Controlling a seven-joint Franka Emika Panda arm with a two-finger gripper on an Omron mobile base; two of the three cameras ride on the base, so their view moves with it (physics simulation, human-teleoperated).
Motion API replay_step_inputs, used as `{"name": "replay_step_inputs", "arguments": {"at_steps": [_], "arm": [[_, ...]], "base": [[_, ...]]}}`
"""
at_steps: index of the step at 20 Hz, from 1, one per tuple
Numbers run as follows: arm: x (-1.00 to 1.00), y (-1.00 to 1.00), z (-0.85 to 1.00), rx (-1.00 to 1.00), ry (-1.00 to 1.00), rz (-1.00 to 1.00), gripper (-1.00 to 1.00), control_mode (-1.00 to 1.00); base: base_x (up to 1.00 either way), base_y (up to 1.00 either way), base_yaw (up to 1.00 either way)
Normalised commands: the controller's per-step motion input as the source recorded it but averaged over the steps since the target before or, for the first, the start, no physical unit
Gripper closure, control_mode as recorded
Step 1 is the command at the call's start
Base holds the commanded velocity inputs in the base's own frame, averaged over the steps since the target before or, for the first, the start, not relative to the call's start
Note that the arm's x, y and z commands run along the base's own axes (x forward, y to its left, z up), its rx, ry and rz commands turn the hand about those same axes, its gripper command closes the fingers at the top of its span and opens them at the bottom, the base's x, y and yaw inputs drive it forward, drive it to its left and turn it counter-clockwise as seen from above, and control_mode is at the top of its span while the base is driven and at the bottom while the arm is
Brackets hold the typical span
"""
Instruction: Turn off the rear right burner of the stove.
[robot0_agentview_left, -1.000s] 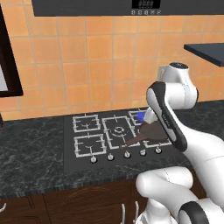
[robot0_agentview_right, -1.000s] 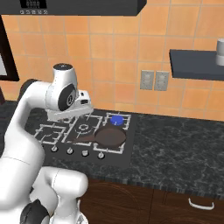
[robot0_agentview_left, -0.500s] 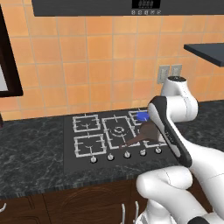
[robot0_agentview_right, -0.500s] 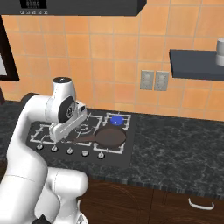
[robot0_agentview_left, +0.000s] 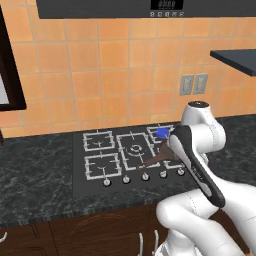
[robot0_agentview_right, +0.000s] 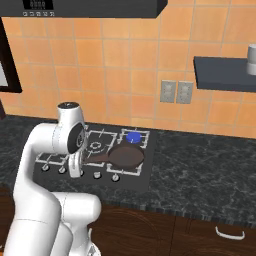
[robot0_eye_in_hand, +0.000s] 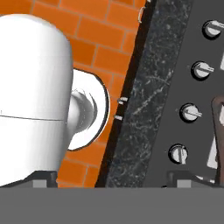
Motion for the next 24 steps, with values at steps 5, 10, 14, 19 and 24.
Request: {"name": "replay_step_inputs", "arguments": {"at_steps": [5, 10, 14, 19, 24], "arm": [[-0.06, -0.01, -0.41, 0.00, 0.00, 0.41, -1.00, -1.00], [0.00, 0.00, -0.26, 0.00, 0.00, 0.07, -1.00, -1.00], [0.11, 0.00, -0.19, 0.00, 0.00, 0.00, -1.00, -1.00], [0.27, -0.01, -0.08, 0.01, 0.00, 0.00, -1.00, -1.00], [0.28, -0.10, -0.23, 0.01, 0.00, 0.00, -1.00, -1.00]], "base": [[0.00, 0.00, 0.00], [0.00, 0.00, 0.00], [0.00, 0.00, 0.00], [0.00, 0.00, 0.00], [0.00, 0.00, 0.00]]}}
